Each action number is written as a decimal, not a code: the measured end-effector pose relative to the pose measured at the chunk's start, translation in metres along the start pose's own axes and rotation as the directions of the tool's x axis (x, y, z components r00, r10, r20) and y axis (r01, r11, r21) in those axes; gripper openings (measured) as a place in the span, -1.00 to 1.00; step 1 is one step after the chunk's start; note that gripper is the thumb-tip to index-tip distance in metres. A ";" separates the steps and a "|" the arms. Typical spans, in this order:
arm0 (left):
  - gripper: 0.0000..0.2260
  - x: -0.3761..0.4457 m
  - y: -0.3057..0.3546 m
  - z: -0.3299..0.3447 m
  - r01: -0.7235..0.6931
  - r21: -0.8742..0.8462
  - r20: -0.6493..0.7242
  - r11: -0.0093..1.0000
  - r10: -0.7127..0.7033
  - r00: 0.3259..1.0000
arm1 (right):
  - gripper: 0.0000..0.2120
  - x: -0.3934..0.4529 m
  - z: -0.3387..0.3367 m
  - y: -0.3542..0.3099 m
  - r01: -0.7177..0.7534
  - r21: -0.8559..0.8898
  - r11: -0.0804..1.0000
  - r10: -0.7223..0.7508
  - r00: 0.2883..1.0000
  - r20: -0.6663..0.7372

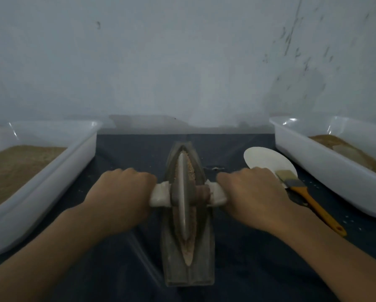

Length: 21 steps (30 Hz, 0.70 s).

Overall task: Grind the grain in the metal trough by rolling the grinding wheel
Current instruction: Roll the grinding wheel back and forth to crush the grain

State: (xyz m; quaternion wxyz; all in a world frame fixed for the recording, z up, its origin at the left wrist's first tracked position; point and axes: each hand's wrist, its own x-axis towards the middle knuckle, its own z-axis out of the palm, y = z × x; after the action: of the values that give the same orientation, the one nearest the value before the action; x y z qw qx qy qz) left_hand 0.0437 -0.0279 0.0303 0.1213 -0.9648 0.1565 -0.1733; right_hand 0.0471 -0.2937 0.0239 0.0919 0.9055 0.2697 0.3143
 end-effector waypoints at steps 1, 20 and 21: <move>-0.76 -0.005 -0.001 0.000 -0.009 -0.004 -0.007 1.000 0.009 1.000 | -0.55 -0.003 -0.004 0.000 0.009 -0.006 1.000 -0.009 1.000 -0.014; -0.82 0.033 -0.002 0.026 0.067 -0.038 -0.072 0.997 -0.070 0.995 | -0.82 0.043 0.023 0.010 -0.071 -0.044 0.997 0.078 0.982 0.175; -0.83 0.027 -0.002 0.018 0.042 -0.051 -0.030 0.998 -0.043 0.999 | -0.80 0.033 0.016 0.008 -0.061 -0.010 0.998 0.062 0.981 0.184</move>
State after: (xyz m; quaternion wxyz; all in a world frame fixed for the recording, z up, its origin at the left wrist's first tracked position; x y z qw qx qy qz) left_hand 0.0746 -0.0323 0.0222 0.0909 -0.9678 0.1422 -0.1869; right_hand 0.0821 -0.2819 0.0312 0.1085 0.9384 0.2314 0.2324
